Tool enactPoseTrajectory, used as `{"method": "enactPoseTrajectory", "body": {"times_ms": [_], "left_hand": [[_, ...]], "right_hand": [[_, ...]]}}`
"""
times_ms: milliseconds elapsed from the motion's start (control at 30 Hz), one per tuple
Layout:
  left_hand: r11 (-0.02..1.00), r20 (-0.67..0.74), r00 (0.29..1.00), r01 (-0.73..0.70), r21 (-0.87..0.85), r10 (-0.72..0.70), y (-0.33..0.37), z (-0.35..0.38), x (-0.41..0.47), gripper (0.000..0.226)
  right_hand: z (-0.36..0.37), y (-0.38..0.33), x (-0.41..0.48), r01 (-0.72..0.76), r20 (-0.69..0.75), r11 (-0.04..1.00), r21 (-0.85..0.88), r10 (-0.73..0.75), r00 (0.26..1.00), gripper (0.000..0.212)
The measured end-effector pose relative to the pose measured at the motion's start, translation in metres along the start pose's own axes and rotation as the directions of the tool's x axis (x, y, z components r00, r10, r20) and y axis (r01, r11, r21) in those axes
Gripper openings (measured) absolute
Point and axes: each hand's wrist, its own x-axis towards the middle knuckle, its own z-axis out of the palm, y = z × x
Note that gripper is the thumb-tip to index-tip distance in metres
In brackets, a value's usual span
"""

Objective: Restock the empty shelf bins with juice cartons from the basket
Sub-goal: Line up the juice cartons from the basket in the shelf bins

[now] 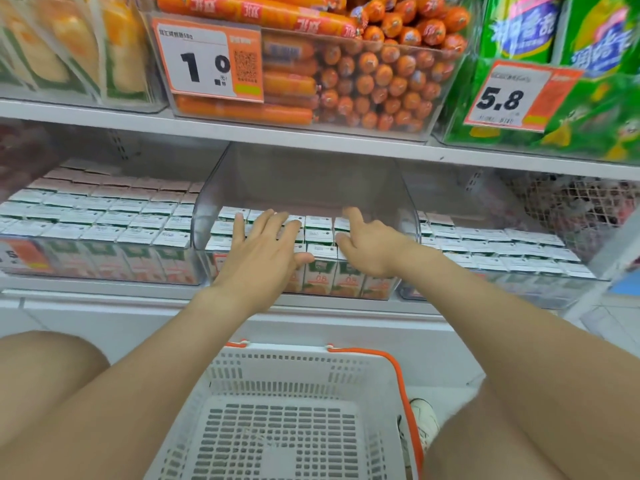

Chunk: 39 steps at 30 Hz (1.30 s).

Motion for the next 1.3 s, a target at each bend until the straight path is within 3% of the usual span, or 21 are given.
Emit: {"method": "enactPoseTrajectory", "body": {"times_ms": [67,133,233,300,400,500,667,800,867,1000,1100,1200,1300], "left_hand": [[1.000,-0.018,1.000,0.012,-0.029,-0.013,-0.003,-0.002,-0.002,0.076],[1.000,-0.060,0.998,0.019,-0.002,-0.019,-0.009,-0.007,-0.006,0.080],[0.992,-0.124,0.992,0.029,0.126,-0.014,-0.025,-0.018,-0.008,0.094],[0.983,-0.134,0.990,0.065,0.170,-0.043,-0.038,-0.024,-0.009,0.109],[0.975,-0.078,0.994,0.085,0.205,-0.070,-0.049,-0.021,-0.013,0.119],[0.967,-0.067,0.997,0.061,0.246,-0.046,-0.049,-0.010,-0.016,0.109],[0.944,-0.043,0.997,0.076,0.322,-0.066,-0.044,-0.005,-0.016,0.101],[0.966,-0.076,0.993,0.102,0.240,-0.086,-0.048,-0.004,-0.016,0.112],[0.974,-0.084,0.989,0.138,0.182,-0.124,-0.053,-0.010,-0.016,0.129],[0.966,-0.037,0.968,0.251,0.070,-0.249,-0.071,-0.019,-0.025,0.161],[0.948,-0.019,0.948,0.318,0.010,-0.318,-0.083,-0.017,-0.033,0.157],[0.958,-0.005,0.960,0.280,-0.067,-0.281,-0.082,-0.010,-0.037,0.140],[0.965,-0.032,0.965,0.260,-0.016,-0.261,-0.081,-0.007,-0.037,0.132]], "right_hand": [[0.003,-0.003,-0.001,-0.021,-0.046,0.999,-0.047,0.019,0.999,0.059],[0.008,-0.012,-0.003,-0.056,-0.185,0.976,-0.211,0.016,0.983,0.063],[0.013,-0.037,0.003,0.001,-0.336,0.921,-0.390,-0.144,0.931,0.057],[0.014,-0.049,0.017,0.102,-0.294,0.922,-0.375,-0.223,0.930,0.055],[0.011,-0.052,0.041,0.097,-0.205,0.971,-0.217,-0.143,0.968,0.062],[0.009,-0.054,0.050,0.055,-0.065,0.985,-0.165,-0.067,0.996,0.069],[0.002,-0.057,0.048,0.123,0.052,0.978,-0.168,-0.116,0.992,0.080],[0.008,-0.054,0.045,0.099,0.043,0.973,-0.207,-0.092,0.995,0.087],[0.011,-0.064,0.046,0.100,-0.040,0.957,-0.273,-0.115,0.993,0.092],[0.019,-0.103,0.051,0.301,-0.215,0.905,-0.300,-0.372,0.903,0.078],[0.029,-0.127,0.067,0.426,-0.154,0.865,-0.267,-0.474,0.867,0.069],[0.035,-0.137,0.085,0.388,-0.090,0.918,-0.085,-0.395,0.914,0.063],[0.038,-0.148,0.092,0.346,-0.056,0.933,-0.094,-0.352,0.934,0.053]]}}
